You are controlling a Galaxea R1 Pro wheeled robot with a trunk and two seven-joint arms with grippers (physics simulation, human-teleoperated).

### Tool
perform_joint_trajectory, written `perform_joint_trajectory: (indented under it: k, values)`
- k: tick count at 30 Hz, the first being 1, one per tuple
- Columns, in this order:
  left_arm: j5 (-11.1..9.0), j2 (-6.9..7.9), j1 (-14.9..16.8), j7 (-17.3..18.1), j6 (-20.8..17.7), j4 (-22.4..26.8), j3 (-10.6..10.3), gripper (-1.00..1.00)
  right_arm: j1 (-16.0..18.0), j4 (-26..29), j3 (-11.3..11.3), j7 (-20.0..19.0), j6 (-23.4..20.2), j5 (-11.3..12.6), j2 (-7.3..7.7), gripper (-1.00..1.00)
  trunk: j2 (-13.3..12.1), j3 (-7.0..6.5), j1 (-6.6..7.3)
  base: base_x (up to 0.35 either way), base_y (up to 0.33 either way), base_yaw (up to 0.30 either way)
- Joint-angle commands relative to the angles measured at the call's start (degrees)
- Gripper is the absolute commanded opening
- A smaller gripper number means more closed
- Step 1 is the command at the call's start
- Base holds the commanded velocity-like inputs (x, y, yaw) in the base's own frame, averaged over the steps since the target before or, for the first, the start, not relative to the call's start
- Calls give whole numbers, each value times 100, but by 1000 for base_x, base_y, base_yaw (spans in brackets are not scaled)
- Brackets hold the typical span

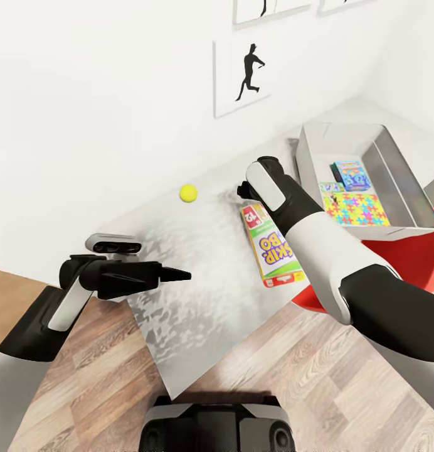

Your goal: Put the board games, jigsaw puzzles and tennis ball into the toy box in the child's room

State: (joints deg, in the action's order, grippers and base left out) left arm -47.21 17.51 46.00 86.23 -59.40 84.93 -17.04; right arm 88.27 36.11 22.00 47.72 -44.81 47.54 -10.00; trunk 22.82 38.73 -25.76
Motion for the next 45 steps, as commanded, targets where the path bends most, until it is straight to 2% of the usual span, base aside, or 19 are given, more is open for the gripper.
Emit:
perform_joint_trajectory:
  k: [1, 16, 28, 37, 45]
  values:
    - [-14, 10, 5, 17, -60, 0, -9, 100, 6, 1, 12, 50, -14, 42, 0, 100, 10, 17, -3, 0, 0, 0]
    - [-16, 36, 5, 17, -60, -2, 51, 100, 2, 9, 8, 79, -19, 37, 0, 100, 10, 72, -3, 0, 0, 0]
    - [-11, 42, 5, 17, -60, 1, 52, 100, 12, 10, -2, 369, -55, 36, 0, 100, 10, 72, -3, 0, 0, 0]
    - [-7, 42, 5, 17, -60, -1, 52, 100, 15, 10, -10, 427, -119, 36, 1, 100, 10, 72, -3, 0, 0, 0]
    - [-7, 42, 5, 17, -60, -1, 52, 100, 15, 10, -24, 424, -125, 44, 77, 100, 10, 72, -3, 0, 0, 0]
